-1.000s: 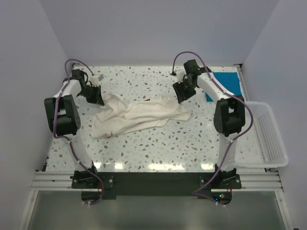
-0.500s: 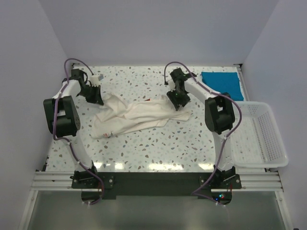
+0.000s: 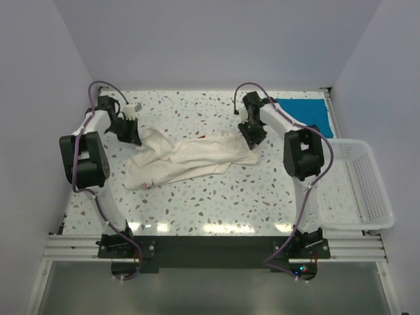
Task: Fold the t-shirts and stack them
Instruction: Flatten the tshirt out
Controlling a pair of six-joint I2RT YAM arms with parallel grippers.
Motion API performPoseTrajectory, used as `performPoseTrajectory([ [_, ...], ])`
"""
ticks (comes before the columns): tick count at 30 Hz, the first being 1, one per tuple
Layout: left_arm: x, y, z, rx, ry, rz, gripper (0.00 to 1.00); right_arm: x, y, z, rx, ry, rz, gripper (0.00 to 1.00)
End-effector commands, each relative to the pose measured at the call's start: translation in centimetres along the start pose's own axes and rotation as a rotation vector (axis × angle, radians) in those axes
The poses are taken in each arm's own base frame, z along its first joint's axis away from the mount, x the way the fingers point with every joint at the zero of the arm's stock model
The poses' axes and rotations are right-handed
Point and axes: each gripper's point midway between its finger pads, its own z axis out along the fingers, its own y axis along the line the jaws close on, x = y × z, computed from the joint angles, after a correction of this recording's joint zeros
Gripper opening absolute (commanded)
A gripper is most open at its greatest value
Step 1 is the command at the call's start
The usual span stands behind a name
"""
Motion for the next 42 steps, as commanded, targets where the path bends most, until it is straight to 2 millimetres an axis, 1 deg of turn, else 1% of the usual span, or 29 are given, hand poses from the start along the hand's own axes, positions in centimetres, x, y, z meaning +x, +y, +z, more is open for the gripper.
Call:
performPoseTrajectory([
  [1, -1.3, 0.0, -1.4, -0.009, -0.045, 0.038, 0.0, -1.9, 0.9, -2.9, -0.083, -0.08, -0.01, 0.33],
  [2, -1.6, 0.0, -1.5, -0.012, -0.051, 0.044, 0.0, -1.8, 1.1, -3.1, -0.098, -0.075, -0.01, 0.24],
  [4, -1.7, -0.2, -1.7, -0.004, -0.054, 0.036, 0.0, -1.8, 1.4, -3.3, -0.123, -0.078, -0.017, 0.15],
  [5, -1.9, 0.0, -2.0, -0.004, -0.061, 0.032, 0.0, -1.6, 1.4, -3.5, -0.127, -0.07, -0.024, 0.03],
  [9, -4.3, 2.0, -4.3, -0.049, -0.132, 0.009, 0.0, -2.4, -0.6, -6.0, -0.1, -0.111, -0.06, 0.0],
  [10, -6.4, 2.8, -5.8, -0.079, -0.189, 0.013, 0.0, -3.0, -1.3, -7.1, -0.081, -0.148, -0.095, 0.0],
  [12, -8.3, 5.1, -8.0, -0.13, -0.257, -0.003, 0.0, -4.6, -3.1, -9.2, -0.024, -0.228, -0.117, 0.0],
  [13, -10.7, 6.1, -10.6, -0.172, -0.326, 0.015, 0.0, -5.9, -3.9, -10.9, 0.013, -0.301, -0.149, 0.0],
  [15, -12.8, 6.7, -12.4, -0.203, -0.378, 0.038, 0.0, -8.0, -5.2, -13.6, 0.082, -0.399, -0.171, 0.0],
  [16, -14.9, 6.7, -14.6, -0.238, -0.434, 0.084, 0.0, -9.5, -5.8, -15.0, 0.117, -0.469, -0.19, 0.0],
  [18, -17.3, 6.7, -17.1, -0.286, -0.512, 0.134, 0.0, -11.5, -6.7, -18.4, 0.182, -0.588, -0.19, 0.0],
  [19, -18.7, 6.6, -18.8, -0.32, -0.559, 0.159, 0.0, -13.2, -7.2, -20.2, 0.218, -0.676, -0.188, 0.0],
  [22, -21.9, 6.0, -24.2, -0.447, -0.719, 0.224, 0.0, -15.9, -8.1, -25.8, 0.292, -0.863, -0.195, 0.0],
  [24, -24.1, 4.2, -29.7, -0.541, -0.872, 0.288, 0.0, -16.5, -8.6, -30.1, 0.35, -0.968, -0.181, 0.0],
  [26, -24.8, 3.3, -33.1, -0.606, -0.962, 0.301, 0.0, -17.2, -8.9, -33.8, 0.396, -1.079, -0.171, 0.0],
  [27, -25.5, 0.9, -37.4, -0.657, -1.071, 0.357, 0.0, -16.8, -9.0, -36.6, 0.422, -1.138, -0.168, 0.0],
  [28, -25.3, 0.5, -38.8, -0.699, -1.106, 0.354, 0.0, -16.9, -9.1, -38.8, 0.449, -1.2, -0.164, 0.0],
  [30, -25.1, -3.2, -45.2, -0.792, -1.267, 0.419, 0.0, -16.3, -8.9, -42.1, 0.478, -1.276, -0.161, 0.0],
  [31, -24.3, -3.1, -46.2, -0.847, -1.29, 0.402, 0.0, -15.3, -8.7, -45.5, 0.504, -1.353, -0.155, 0.0],
  [33, -22.9, -6.9, -51.5, -0.921, -1.431, 0.45, 0.0, -14.3, -8.5, -47.8, 0.518, -1.404, -0.151, 0.0],
  [34, -22.0, -6.9, -52.1, -0.953, -1.444, 0.431, 0.0, -13.5, -8.2, -49.1, 0.522, -1.432, -0.145, 0.0],
  [35, -20.6, -9.1, -54.4, -0.981, -1.499, 0.44, 0.0, -12.0, -7.9, -51.9, 0.541, -1.495, -0.14, 0.0],
  [36, -19.8, -9.9, -55.6, -1.004, -1.528, 0.44, 0.0, -11.3, -7.8, -52.4, 0.546, -1.507, -0.136, 0.0],
  [37, -18.9, -10.0, -55.8, -1.026, -1.533, 0.415, 0.0, -9.3, -7.4, -55.2, 0.574, -1.571, -0.133, 0.0],
  [38, -17.2, -12.1, -57.7, -1.049, -1.579, 0.425, 0.0, -8.2, -7.2, -56.4, 0.587, -1.597, -0.131, 0.0],
  [39, -16.2, -13.1, -58.9, -1.074, -1.616, 0.427, 0.0, -7.6, -7.0, -56.3, 0.586, -1.6, -0.132, 0.0],
  [40, -15.2, -13.0, -59.1, -1.114, -1.614, 0.41, 0.0, -6.7, -6.8, -57.4, 0.598, -1.631, -0.129, 0.0],
  [41, -13.2, -15.2, -61.0, -1.148, -1.664, 0.427, 0.0, -4.3, -6.3, -59.8, 0.62, -1.685, -0.124, 0.0],
  [42, -12.3, -16.2, -62.0, -1.175, -1.697, 0.442, 0.0, -3.6, -6.3, -59.7, 0.626, -1.684, -0.113, 0.0],
])
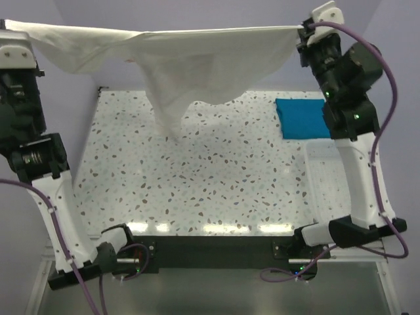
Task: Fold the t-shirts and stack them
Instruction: Flatten the tshirt out
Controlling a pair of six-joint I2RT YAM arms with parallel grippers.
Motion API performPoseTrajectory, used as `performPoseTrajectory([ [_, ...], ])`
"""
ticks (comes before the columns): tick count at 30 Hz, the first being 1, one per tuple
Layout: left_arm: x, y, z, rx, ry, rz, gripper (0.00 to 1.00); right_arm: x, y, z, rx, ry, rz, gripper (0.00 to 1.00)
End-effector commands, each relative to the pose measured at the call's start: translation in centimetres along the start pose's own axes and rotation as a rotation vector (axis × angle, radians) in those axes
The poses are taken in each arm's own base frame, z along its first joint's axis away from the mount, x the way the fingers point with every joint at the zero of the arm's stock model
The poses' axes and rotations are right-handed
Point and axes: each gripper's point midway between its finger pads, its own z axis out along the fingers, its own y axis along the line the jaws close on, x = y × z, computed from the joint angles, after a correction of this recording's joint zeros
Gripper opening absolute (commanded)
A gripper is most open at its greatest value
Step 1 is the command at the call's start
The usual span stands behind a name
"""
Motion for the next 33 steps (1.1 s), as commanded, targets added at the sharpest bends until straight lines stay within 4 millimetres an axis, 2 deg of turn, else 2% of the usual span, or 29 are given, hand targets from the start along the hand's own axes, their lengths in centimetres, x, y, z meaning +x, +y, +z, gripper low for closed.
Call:
performPoseTrajectory([
  [1, -3.4, 5.0, -2.8, -0.246, -0.084, 0.085, 0.0, -6.5, -4.5, -5.2, 0.158, -0.185, -0.016, 0.0],
  [2, -5.5, 5.7, -4.2, -0.278, -0.119, 0.106, 0.0, -8.2, -5.2, -7.3, 0.178, -0.223, -0.016, 0.0],
  [4, -7.3, 7.4, -6.0, -0.357, -0.135, 0.163, 0.0, -9.3, -5.6, -9.3, 0.189, -0.259, -0.015, 0.0],
  [5, -9.0, 8.2, -7.3, -0.399, -0.163, 0.181, 0.0, -10.0, -5.7, -10.2, 0.19, -0.277, -0.016, 0.0],
  [6, -10.3, 8.9, -8.0, -0.434, -0.19, 0.195, 0.0, -11.3, -6.2, -12.1, 0.201, -0.312, -0.017, 0.0],
  [9, -13.8, 10.8, -10.2, -0.524, -0.227, 0.298, 0.0, -13.4, -6.7, -14.6, 0.208, -0.371, -0.024, 0.0],
  [10, -15.0, 11.2, -10.7, -0.538, -0.247, 0.319, 0.0, -13.8, -6.9, -14.9, 0.212, -0.377, -0.027, 0.0],
  [12, -15.8, 11.4, -10.6, -0.534, -0.236, 0.362, 0.0, -14.6, -7.4, -15.3, 0.223, -0.393, -0.041, 0.0],
  [14, -14.9, 10.6, -9.4, -0.477, -0.208, 0.394, 0.0, -14.2, -7.4, -14.1, 0.225, -0.374, -0.081, 0.0],
  [15, -13.5, 9.7, -8.4, -0.413, -0.164, 0.424, 0.0, -14.0, -7.3, -13.5, 0.22, -0.364, -0.096, 0.0],
  [16, -12.1, 9.0, -7.7, -0.366, -0.129, 0.44, 0.0, -12.6, -6.8, -11.9, 0.203, -0.319, -0.116, 0.0],
  [18, -6.5, 6.8, -5.9, -0.243, -0.004, 0.469, 0.0, -10.2, -5.3, -9.5, 0.147, -0.264, -0.147, 0.0],
  [19, -4.4, 5.4, -5.6, -0.168, 0.038, 0.476, 0.0, -8.7, -4.6, -8.0, 0.124, -0.235, -0.17, 0.0],
  [20, -2.1, 3.8, -5.5, -0.085, 0.081, 0.475, 0.0, -5.8, -2.8, -6.4, 0.065, -0.185, -0.182, 0.0],
  [21, 2.3, 1.5, -5.3, 0.022, 0.141, 0.465, 0.0, -4.2, -1.9, -5.5, 0.037, -0.156, -0.195, 0.0],
  [22, 3.8, 0.1, -5.8, 0.087, 0.158, 0.453, 0.0, -2.6, -0.9, -4.6, 0.007, -0.135, -0.199, 0.0],
  [23, 6.4, -1.6, -6.4, 0.168, 0.21, 0.434, 0.0, 1.2, 1.4, -3.1, -0.066, -0.069, -0.202, 0.0],
  [24, 10.1, -3.9, -7.1, 0.265, 0.261, 0.4, 0.0, 3.3, 3.0, -2.3, -0.123, -0.042, -0.209, 0.0],
  [25, 12.2, -5.0, -7.5, 0.303, 0.299, 0.37, 0.0, 5.1, 4.0, -1.6, -0.151, -0.014, -0.206, 0.0],
  [26, 14.9, -6.2, -8.4, 0.355, 0.361, 0.346, 0.0, 9.3, 6.2, -0.3, -0.214, 0.066, -0.198, 0.0],
  [27, 18.5, -7.9, -9.5, 0.416, 0.43, 0.31, 0.0, 11.2, 7.4, 0.2, -0.251, 0.095, -0.203, 0.0],
  [28, 21.2, -8.9, -10.0, 0.447, 0.485, 0.277, 0.0, 13.1, 8.3, 0.8, -0.269, 0.126, -0.195, 0.0],
  [29, 23.1, -9.8, -10.4, 0.469, 0.515, 0.258, 0.0, 17.3, 10.2, 1.6, -0.317, 0.201, -0.187, 0.0],
  [30, 25.8, -11.3, -11.4, 0.515, 0.565, 0.226, 0.0, 18.8, 11.1, 2.1, -0.343, 0.216, -0.187, 0.0],
  [31, 28.9, -13.3, -12.0, 0.571, 0.616, 0.207, 0.0, 22.7, 13.0, 2.9, -0.383, 0.281, -0.174, 0.0],
  [32, 30.6, -13.9, -12.2, 0.592, 0.649, 0.203, 0.0, 22.6, 13.1, 2.9, -0.391, 0.274, -0.172, 0.0],
  [33, 32.1, -15.4, -12.3, 0.616, 0.685, 0.203, 0.0, 26.2, 15.0, 3.8, -0.437, 0.334, -0.17, 0.0],
])
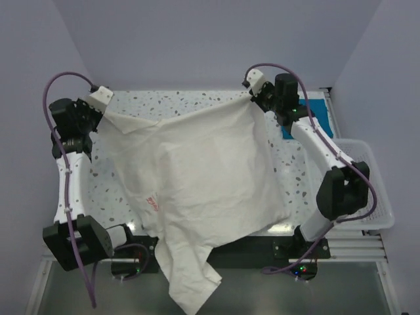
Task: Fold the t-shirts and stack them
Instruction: Flatten the tshirt out
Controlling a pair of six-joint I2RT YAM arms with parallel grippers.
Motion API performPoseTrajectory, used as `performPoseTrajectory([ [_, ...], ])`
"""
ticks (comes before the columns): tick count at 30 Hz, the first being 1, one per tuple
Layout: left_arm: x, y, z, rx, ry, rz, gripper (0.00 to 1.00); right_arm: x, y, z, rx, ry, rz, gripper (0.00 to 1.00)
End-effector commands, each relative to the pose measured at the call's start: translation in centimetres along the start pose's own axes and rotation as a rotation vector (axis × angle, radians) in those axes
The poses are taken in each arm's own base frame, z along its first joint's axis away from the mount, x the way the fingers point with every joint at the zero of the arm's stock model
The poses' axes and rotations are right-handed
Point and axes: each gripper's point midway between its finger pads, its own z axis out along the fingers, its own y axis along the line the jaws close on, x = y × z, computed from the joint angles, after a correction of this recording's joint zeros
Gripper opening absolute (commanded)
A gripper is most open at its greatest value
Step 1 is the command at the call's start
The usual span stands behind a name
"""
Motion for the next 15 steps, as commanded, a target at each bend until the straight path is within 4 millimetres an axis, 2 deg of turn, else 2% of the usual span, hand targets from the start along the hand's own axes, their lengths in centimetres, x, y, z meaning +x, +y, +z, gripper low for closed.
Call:
performPoseTrajectory([
  [1, 3.2, -4.6, 5.4, 0.136, 0.076, -0.001, 0.0, 1.3, 0.8, 3.8, -0.039, -0.02, -0.035, 0.0],
  [2, 3.1, -5.6, 7.0, 0.167, 0.085, 0.011, 0.0, 1.6, 0.9, 4.9, -0.051, -0.012, -0.042, 0.0],
  [3, 4.1, -6.1, 8.5, 0.178, 0.127, 0.011, 0.0, 4.8, 2.6, 7.7, -0.097, 0.052, -0.049, 0.0],
  [4, 7.3, -8.5, 11.3, 0.241, 0.214, -0.011, 0.0, 4.8, 1.8, 8.9, -0.07, 0.06, -0.055, 0.0],
  [5, 6.0, -8.0, 13.2, 0.245, 0.22, -0.017, 0.0, 6.1, 2.3, 10.4, -0.09, 0.089, -0.058, 0.0],
  [6, 7.0, -8.2, 14.8, 0.249, 0.268, -0.033, 0.0, 9.6, 4.3, 12.5, -0.145, 0.168, -0.064, 0.0],
  [7, 10.5, -10.7, 17.5, 0.309, 0.351, -0.067, 0.0, 10.8, 4.6, 13.8, -0.145, 0.197, -0.063, 0.0],
  [8, 9.1, -9.1, 19.4, 0.285, 0.35, -0.087, 0.0, 10.1, 3.1, 14.9, -0.102, 0.197, -0.08, 0.0],
  [9, 9.8, -9.2, 20.8, 0.281, 0.372, -0.099, 0.0, 11.0, 3.5, 15.7, -0.114, 0.227, -0.081, 0.0],
  [10, 12.7, -11.3, 22.4, 0.329, 0.443, -0.124, 0.0, 12.1, 3.5, 17.4, -0.106, 0.241, -0.081, 0.0],
  [11, 10.9, -9.5, 24.2, 0.289, 0.402, -0.127, 0.0, 12.6, 3.4, 17.9, -0.096, 0.259, -0.086, 0.0],
  [12, 12.9, -10.6, 25.6, 0.292, 0.444, -0.129, 0.0, 13.2, 3.6, 18.4, -0.104, 0.273, -0.101, 0.0],
  [13, 13.1, -10.4, 26.4, 0.279, 0.445, -0.126, 0.0, 13.8, 3.7, 19.3, -0.1, 0.281, -0.108, 0.0],
  [14, 11.5, -9.4, 27.6, 0.25, 0.411, -0.107, 0.0, 14.3, 3.7, 19.7, -0.097, 0.292, -0.117, 0.0],
  [15, 12.7, -10.2, 28.4, 0.252, 0.436, -0.1, 0.0, 14.7, 3.7, 19.8, -0.103, 0.306, -0.123, 0.0],
])
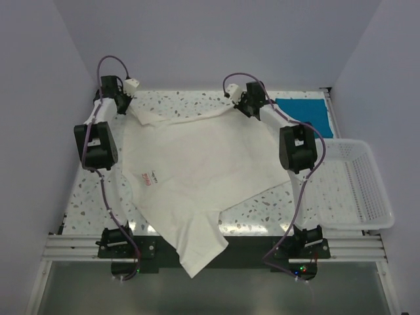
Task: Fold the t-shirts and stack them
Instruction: Flatten the tshirt out
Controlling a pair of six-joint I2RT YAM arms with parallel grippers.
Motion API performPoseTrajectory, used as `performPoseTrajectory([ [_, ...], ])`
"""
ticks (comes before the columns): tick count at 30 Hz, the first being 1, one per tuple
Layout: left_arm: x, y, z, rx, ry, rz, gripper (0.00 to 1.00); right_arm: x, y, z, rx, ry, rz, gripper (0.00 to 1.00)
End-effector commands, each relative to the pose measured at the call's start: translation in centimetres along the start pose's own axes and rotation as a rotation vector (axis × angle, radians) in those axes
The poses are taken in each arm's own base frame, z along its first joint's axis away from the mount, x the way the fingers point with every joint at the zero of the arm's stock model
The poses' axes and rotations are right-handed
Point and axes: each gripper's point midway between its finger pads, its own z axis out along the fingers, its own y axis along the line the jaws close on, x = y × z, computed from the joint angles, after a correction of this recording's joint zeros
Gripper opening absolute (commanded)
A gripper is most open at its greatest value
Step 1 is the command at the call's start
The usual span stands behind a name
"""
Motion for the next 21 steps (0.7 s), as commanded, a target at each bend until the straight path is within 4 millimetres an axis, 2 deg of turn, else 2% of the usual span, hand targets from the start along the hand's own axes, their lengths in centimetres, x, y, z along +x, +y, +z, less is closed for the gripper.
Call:
performPoseTrajectory([
  [1, -2.6, 2.4, -0.2, -0.077, -0.006, -0.012, 0.0, -2.7, -3.5, -0.7, 0.09, -0.026, -0.056, 0.0],
  [4, -3.5, 1.6, -0.7, -0.058, -0.018, 0.003, 0.0, -2.3, -3.6, -0.1, 0.103, -0.013, -0.06, 0.0],
  [5, -2.5, 0.5, -0.8, -0.035, 0.0, 0.004, 0.0, -2.3, -3.8, -0.3, 0.111, -0.013, -0.056, 0.0],
  [6, -3.4, 0.8, -2.3, -0.042, -0.024, 0.002, 0.0, -2.4, -3.9, -0.3, 0.12, -0.013, -0.055, 0.0],
  [7, -3.5, 0.8, -2.9, -0.05, -0.035, -0.003, 0.0, -2.3, -4.0, -0.3, 0.125, -0.011, -0.054, 0.0],
  [8, -2.0, -0.5, -2.9, -0.025, -0.007, -0.008, 0.0, -2.4, -4.0, -0.4, 0.126, -0.012, -0.054, 0.0],
  [9, -2.5, -0.4, -4.1, -0.026, -0.028, -0.008, 0.0, -2.3, -3.9, -0.4, 0.121, -0.008, -0.052, 0.0],
  [13, -0.7, -2.7, -3.9, 0.044, 0.008, -0.045, 0.0, -1.4, -3.5, 0.2, 0.119, 0.02, -0.041, 0.0],
  [14, -0.4, -3.1, -3.4, 0.06, 0.019, -0.067, 0.0, -0.7, -3.0, 0.7, 0.109, 0.042, -0.035, 0.03],
  [15, -0.2, -3.3, -3.2, 0.068, 0.026, -0.08, 0.0, -0.4, -2.9, 0.9, 0.109, 0.057, -0.029, 0.16],
  [16, 0.0, -3.6, -2.9, 0.075, 0.035, -0.09, 0.0, -1.0, -3.4, 0.9, 0.128, 0.059, -0.024, 0.32],
  [17, -0.4, -3.4, -2.8, 0.071, 0.029, -0.113, 0.06, -0.6, -4.0, 0.7, 0.162, 0.092, -0.014, 0.62],
  [18, -0.2, -3.2, -2.4, 0.056, 0.039, -0.131, 0.11, -0.4, -4.0, 0.7, 0.17, 0.107, 0.005, 0.67],
  [19, -0.6, -2.3, -2.4, 0.025, 0.028, -0.155, 0.21, -0.7, -4.6, 0.3, 0.186, 0.106, 0.018, 0.67],
  [21, -1.7, 0.3, -3.0, -0.057, -0.003, -0.252, 0.35, -0.8, -5.2, -0.5, 0.209, 0.121, 0.029, 0.68],
])
